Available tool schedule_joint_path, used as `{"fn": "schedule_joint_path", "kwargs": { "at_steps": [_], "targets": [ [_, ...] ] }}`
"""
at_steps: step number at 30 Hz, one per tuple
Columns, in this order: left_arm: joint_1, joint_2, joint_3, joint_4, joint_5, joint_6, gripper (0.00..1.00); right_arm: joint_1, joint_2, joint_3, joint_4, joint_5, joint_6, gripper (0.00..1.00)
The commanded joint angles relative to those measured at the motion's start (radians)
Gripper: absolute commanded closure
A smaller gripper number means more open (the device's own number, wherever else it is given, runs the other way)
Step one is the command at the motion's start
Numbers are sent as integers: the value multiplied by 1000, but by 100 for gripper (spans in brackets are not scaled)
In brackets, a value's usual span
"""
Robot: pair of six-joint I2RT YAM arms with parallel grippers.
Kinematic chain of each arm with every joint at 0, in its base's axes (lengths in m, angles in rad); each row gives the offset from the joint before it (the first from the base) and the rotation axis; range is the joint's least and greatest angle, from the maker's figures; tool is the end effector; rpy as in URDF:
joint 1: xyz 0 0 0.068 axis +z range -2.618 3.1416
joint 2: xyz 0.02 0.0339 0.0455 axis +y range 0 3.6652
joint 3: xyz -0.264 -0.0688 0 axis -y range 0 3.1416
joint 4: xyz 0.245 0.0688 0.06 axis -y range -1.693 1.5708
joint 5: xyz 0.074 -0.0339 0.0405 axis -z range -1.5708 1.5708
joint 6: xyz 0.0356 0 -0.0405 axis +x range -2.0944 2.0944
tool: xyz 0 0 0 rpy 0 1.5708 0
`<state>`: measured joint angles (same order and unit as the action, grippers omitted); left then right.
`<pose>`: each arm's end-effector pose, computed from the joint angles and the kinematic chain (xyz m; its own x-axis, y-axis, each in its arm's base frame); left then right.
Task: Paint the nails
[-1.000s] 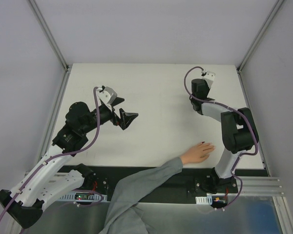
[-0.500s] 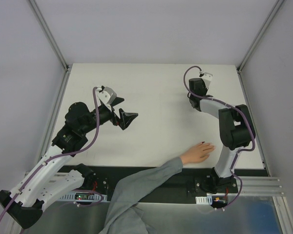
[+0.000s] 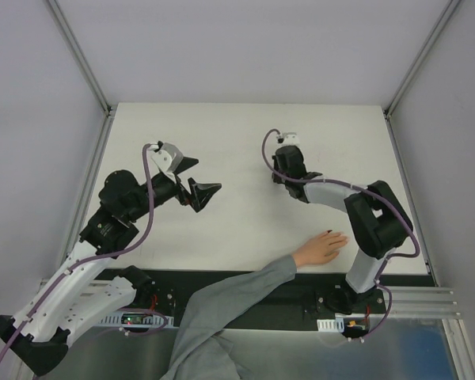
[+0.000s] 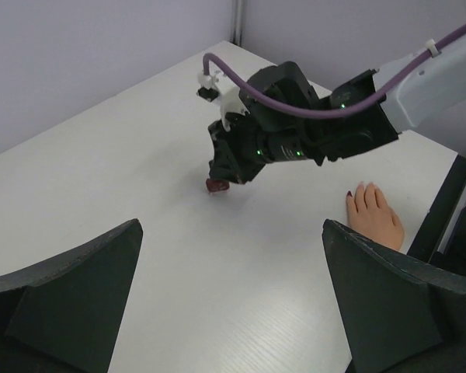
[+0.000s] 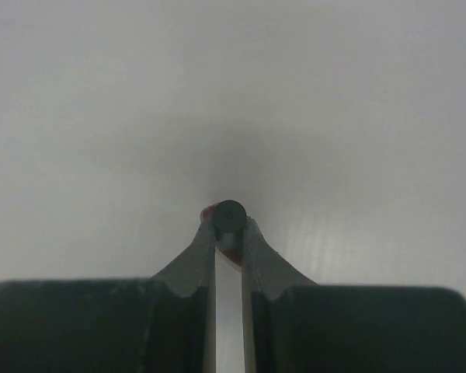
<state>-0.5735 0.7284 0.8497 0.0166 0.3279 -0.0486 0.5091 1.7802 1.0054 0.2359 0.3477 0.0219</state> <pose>0.1329 -0.0995 0.3932 0.0774 -0.1047 -0.9915 0.7863 0.6178 -0.0039 0.3414 0.1766 0.1881 -0.4524 -0.2290 -0.8619 -0.1930 0.9687 -0.1560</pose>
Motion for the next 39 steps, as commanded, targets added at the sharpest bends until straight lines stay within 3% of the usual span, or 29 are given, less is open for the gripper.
{"fn": "schedule_joint_path", "kwargs": {
  "at_steps": [1, 8, 11, 18, 30, 33, 39],
  "targets": [
    [18, -58, -15, 48, -119, -23, 1, 190, -79, -30, 169, -171, -71, 98],
    [32, -153, -75, 43, -586, -50, 1, 413, -28, -36, 307, -170, -100, 97],
    [40, -185, -89, 43, -673, -53, 1, 474, 5, -47, 339, -184, -129, 97],
    [46, -204, -101, 45, -688, -63, 1, 640, 22, -79, 391, -84, -195, 97],
    [50, -184, -98, 45, -656, -68, 1, 686, 74, -145, 490, -62, -140, 88],
    [50, -182, -98, 45, -648, -66, 1, 689, 73, -159, 499, -49, -135, 83],
    [52, -176, -95, 45, -636, -63, 1, 692, 18, -182, 479, -20, -131, 60]
  ]
}}
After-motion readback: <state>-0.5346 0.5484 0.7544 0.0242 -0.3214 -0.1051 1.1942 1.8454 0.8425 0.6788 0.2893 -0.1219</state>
